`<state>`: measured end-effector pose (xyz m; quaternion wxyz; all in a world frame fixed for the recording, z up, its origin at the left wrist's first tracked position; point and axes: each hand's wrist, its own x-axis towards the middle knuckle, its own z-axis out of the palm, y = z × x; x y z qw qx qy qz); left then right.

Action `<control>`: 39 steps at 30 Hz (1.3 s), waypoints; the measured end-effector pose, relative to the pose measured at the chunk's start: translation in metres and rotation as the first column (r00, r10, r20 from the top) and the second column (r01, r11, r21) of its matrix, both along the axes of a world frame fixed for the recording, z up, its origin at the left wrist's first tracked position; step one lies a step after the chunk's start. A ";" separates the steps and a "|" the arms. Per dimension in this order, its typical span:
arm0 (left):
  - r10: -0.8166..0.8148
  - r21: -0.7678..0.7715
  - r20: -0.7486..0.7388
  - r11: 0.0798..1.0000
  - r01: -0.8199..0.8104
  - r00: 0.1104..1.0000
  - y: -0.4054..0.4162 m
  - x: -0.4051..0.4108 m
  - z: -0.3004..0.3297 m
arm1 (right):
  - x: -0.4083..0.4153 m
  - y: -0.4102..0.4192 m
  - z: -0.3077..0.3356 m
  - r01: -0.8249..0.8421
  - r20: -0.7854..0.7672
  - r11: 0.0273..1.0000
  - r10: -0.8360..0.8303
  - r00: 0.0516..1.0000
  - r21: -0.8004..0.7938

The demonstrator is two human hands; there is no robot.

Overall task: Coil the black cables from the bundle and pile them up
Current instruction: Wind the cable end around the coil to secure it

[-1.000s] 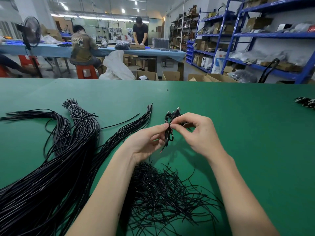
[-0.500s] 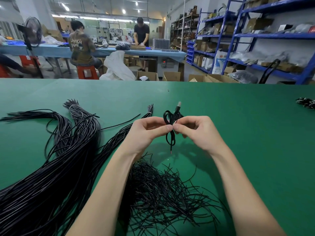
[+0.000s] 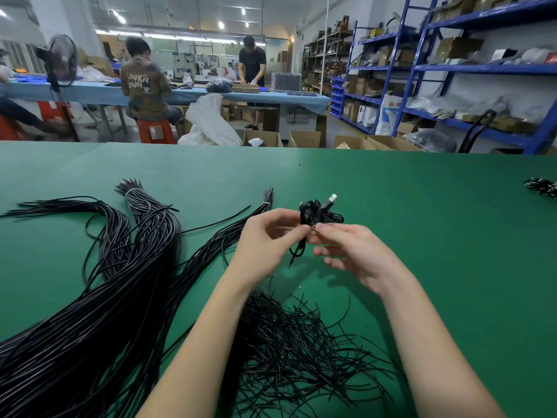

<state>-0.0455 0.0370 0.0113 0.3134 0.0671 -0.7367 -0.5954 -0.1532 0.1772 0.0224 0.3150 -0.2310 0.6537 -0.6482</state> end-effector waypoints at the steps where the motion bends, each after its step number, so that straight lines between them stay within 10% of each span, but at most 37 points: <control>1: 0.006 0.143 0.019 0.990 -0.009 1.000 0.000 -0.001 -0.002 | -0.001 0.001 0.002 0.098 -0.230 0.994 -0.083 0.970 0.056; 5: -0.066 0.577 0.027 0.816 0.039 0.997 -0.001 -0.004 -0.005 | 0.001 0.003 0.008 0.223 -0.769 0.974 -0.168 0.617 -0.034; 12: -0.266 0.601 0.062 0.780 0.177 0.962 -0.001 -0.002 0.001 | 0.007 -0.002 0.005 0.220 -0.814 0.973 -0.188 0.550 -0.076; 16: -0.292 0.562 0.022 0.795 0.230 0.956 -0.005 -0.001 -0.001 | 0.008 -0.005 0.005 0.171 -0.598 0.984 -0.169 0.783 -0.054; 19: -0.284 0.490 0.020 0.839 0.238 0.959 -0.003 0.000 -0.001 | 0.005 -0.001 0.012 0.009 -0.042 1.000 -0.009 0.999 -0.018; 23: -0.281 0.438 0.068 0.870 0.225 0.957 -0.007 0.002 0.003 | 0.004 0.003 0.010 -0.120 0.306 0.988 0.144 0.941 -0.093; 26: -0.288 0.555 0.052 0.805 0.212 0.956 -0.008 0.004 0.004 | 0.006 0.002 0.009 -0.038 -0.055 0.999 0.040 0.998 0.038; 30: -0.292 0.689 0.046 0.701 0.181 0.955 -0.008 0.001 0.002 | 0.006 0.005 0.012 0.053 -0.545 0.998 -0.022 0.838 0.041; 39: -0.332 0.755 0.060 0.632 0.175 0.941 -0.008 0.000 0.003 | 0.009 0.004 0.010 0.135 -0.767 0.989 -0.135 0.627 -0.063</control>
